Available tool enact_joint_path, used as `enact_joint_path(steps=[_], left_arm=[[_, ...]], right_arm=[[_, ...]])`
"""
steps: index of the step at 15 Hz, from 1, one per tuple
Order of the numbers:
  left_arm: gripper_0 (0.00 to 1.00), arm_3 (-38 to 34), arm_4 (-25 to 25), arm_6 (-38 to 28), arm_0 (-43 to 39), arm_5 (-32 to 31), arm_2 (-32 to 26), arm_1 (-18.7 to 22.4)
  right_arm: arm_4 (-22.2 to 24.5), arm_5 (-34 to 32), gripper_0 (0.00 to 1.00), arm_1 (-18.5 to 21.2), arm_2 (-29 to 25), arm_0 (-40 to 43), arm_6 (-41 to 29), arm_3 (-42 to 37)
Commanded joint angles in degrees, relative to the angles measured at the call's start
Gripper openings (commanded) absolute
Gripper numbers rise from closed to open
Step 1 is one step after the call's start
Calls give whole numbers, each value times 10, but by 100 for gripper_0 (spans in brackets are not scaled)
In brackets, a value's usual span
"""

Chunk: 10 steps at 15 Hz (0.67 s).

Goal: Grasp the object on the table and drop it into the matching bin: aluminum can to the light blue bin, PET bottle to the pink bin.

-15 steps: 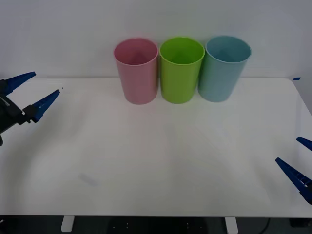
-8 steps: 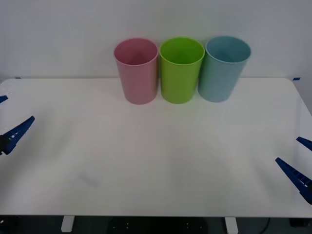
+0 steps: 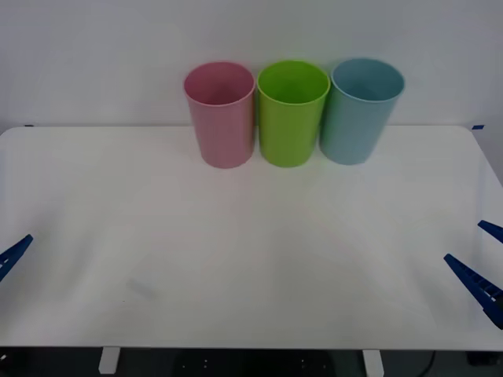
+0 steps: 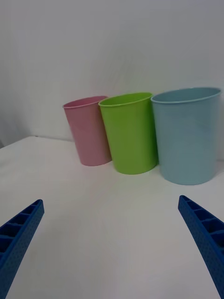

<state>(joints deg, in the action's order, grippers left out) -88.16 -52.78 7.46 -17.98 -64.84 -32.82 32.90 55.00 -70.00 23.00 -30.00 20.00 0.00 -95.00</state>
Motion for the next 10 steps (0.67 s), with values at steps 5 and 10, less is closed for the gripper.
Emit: enact_joint_path(steps=[5, 10], left_arm=[[100, -2, 13, -7, -35, -4, 6, 2], [100, -2, 14, -10, -43, -2, 9, 11]], right_arm=[[0, 0, 100, 0, 0, 0, 0, 0], [0, 0, 100, 0, 0, 0, 0, 0]])
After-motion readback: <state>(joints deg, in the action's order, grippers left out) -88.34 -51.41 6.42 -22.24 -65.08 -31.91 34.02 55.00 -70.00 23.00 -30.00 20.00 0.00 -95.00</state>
